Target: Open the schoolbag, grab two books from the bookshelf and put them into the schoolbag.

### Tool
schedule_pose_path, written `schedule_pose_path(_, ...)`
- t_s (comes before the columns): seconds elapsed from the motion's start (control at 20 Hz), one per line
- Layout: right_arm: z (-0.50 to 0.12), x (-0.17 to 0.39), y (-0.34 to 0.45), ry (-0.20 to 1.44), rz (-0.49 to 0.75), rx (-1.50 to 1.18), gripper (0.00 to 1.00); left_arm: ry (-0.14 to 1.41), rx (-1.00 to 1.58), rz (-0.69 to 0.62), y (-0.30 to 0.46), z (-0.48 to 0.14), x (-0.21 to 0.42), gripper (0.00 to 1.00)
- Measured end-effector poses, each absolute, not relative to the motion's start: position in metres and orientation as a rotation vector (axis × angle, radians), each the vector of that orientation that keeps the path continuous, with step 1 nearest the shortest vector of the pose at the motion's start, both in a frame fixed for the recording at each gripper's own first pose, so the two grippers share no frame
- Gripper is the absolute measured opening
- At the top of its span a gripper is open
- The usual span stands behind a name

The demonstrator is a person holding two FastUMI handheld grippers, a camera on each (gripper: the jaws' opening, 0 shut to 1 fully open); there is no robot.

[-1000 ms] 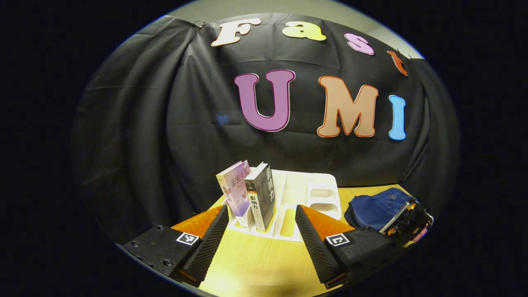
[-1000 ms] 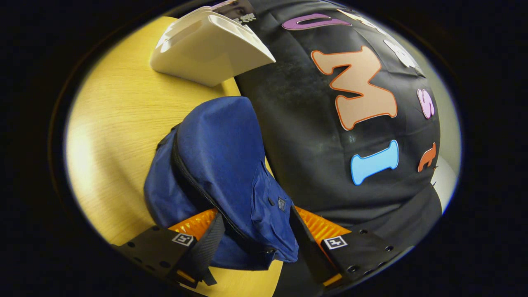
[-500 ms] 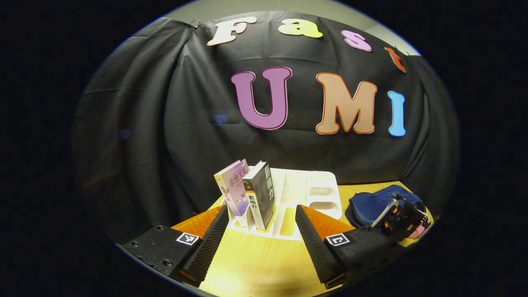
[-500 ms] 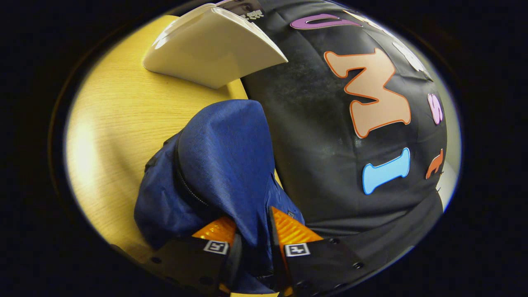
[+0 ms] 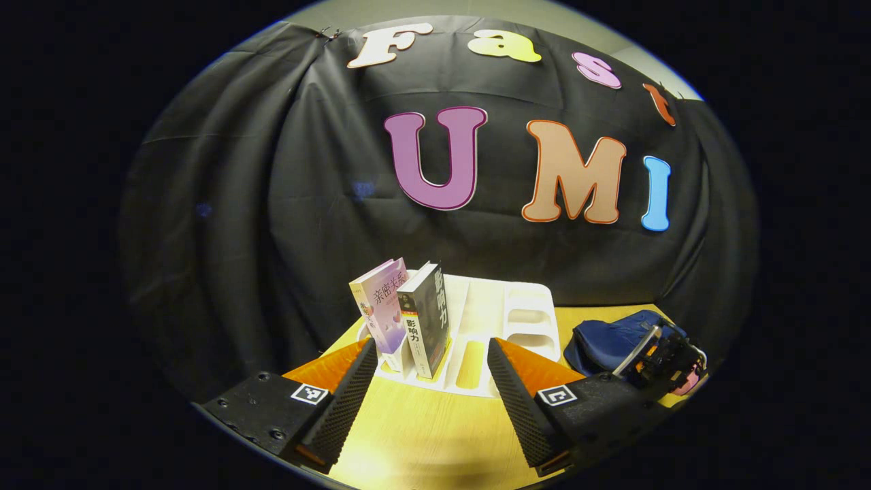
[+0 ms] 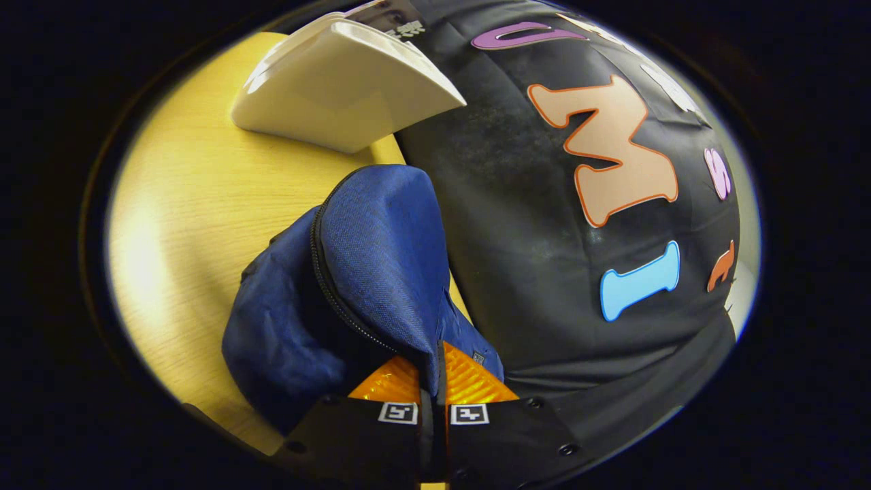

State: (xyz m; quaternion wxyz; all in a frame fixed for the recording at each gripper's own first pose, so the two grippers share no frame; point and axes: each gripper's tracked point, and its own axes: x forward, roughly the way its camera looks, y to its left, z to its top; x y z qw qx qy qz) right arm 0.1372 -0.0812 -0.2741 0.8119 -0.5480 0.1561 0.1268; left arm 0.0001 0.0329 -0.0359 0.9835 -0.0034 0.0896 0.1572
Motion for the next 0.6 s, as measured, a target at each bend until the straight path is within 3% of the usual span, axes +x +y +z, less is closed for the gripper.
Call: schedule_pose_path(0.6,-0.238,0.147,-0.096,0.328,0.226,-1.065,0.02,0.288,0.073,0.256,0.071,-0.034,0.032,0.95)
